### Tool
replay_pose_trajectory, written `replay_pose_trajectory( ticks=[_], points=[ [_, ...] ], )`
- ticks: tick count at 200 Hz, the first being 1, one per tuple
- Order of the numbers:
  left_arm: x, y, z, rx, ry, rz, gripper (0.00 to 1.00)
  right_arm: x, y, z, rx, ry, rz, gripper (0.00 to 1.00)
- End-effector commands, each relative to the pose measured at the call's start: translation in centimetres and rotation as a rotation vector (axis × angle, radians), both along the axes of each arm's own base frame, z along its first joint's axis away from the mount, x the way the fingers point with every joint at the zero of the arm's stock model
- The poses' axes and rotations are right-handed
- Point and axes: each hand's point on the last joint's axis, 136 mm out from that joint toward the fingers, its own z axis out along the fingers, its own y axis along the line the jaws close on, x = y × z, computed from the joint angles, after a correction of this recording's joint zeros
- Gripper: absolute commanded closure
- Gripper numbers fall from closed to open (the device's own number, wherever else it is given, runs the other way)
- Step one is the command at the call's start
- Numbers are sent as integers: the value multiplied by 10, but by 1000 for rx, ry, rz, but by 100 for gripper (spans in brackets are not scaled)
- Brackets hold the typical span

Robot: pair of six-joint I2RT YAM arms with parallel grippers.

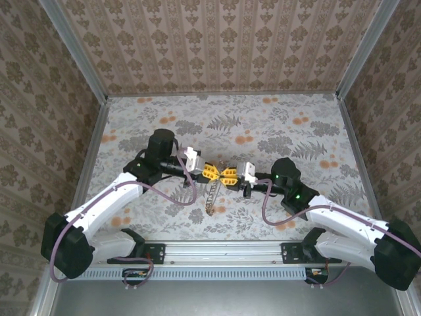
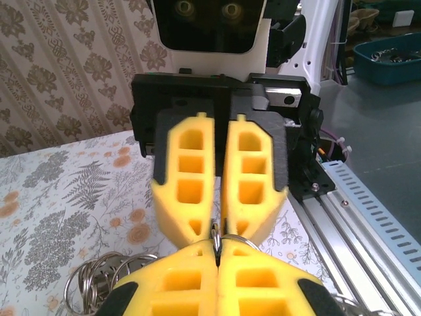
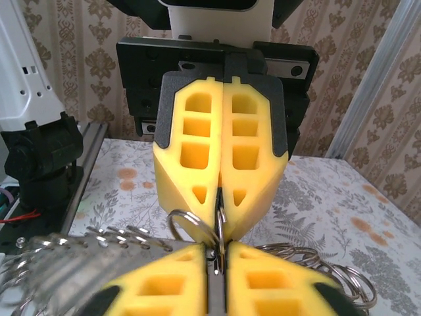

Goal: Put the keys on the keyring

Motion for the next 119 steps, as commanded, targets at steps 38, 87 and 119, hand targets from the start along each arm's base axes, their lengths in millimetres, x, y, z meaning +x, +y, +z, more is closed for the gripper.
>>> replay_pose_trajectory(
  ticks=[38,87,119],
  points=[
    [13,-1,7,59,9,99,87,13,-16,-5,-18,-54,-146,100],
    [10,10,-5,87,47,135,86,9,-24,-15,-94,-72,-161,100],
    [14,4,-8,79,44,138,81,9,-21,-13,-92,-56,-146,100]
  ],
)
